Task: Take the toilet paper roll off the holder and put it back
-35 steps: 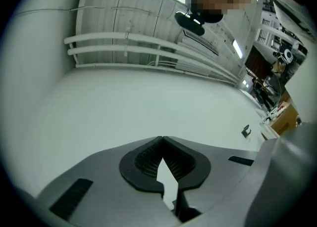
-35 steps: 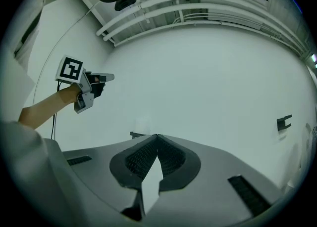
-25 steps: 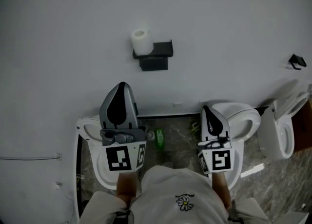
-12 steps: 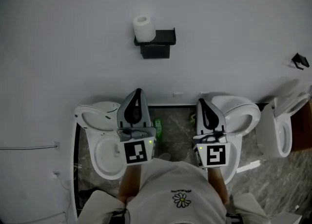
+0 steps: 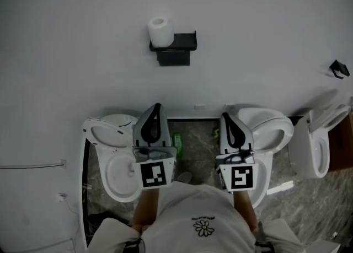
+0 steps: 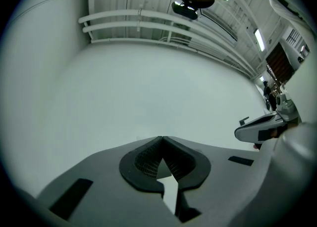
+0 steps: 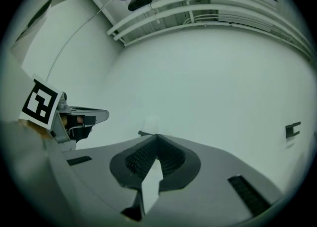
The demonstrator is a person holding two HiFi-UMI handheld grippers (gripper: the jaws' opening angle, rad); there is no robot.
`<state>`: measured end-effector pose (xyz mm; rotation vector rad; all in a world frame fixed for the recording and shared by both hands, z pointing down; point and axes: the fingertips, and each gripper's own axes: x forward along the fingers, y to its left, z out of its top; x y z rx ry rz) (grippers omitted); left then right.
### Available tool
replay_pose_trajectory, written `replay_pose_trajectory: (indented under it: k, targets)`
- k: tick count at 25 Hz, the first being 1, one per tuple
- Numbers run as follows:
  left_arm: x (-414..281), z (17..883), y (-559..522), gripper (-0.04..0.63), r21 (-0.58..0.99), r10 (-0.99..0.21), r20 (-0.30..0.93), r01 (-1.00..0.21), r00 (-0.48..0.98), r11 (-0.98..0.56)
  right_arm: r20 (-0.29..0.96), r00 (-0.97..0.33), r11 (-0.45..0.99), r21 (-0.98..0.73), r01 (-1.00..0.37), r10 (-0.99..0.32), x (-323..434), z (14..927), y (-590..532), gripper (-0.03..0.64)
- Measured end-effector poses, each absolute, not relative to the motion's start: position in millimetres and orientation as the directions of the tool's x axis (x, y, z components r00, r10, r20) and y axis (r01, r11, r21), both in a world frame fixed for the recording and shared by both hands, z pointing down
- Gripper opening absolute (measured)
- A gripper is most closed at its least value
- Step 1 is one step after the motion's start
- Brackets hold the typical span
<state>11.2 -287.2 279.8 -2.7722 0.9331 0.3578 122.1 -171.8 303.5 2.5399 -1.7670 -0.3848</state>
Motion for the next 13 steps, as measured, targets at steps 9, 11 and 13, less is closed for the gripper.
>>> replay_pose_trajectory:
  k: [9,11,13]
  targets:
    - [11.3,285.3,-283.2,0.017,-0.121,-0.564,-0.269,-0.609,0.781,-0.784,-0.169,0.32,-0.348,0.173,-0.921,-0.932,120.4,310.3,-173.7,0.008]
    - [11.1,283.2,-282.4,0.017,-0.12,-0.563,-0.274,-0.609,0.779,-0.784,-0.177,0.319,-0.349,0.182,-0.919,-0.931,120.5,307.6,-172.9,0.008]
    - [10.9,280.6,-281.7,0.017,-0.116,-0.563,-0.28,-0.61,0.778,-0.784,-0.19,0.317,-0.352,0.192,-0.916,-0.929,120.8,303.9,-171.8,0.008]
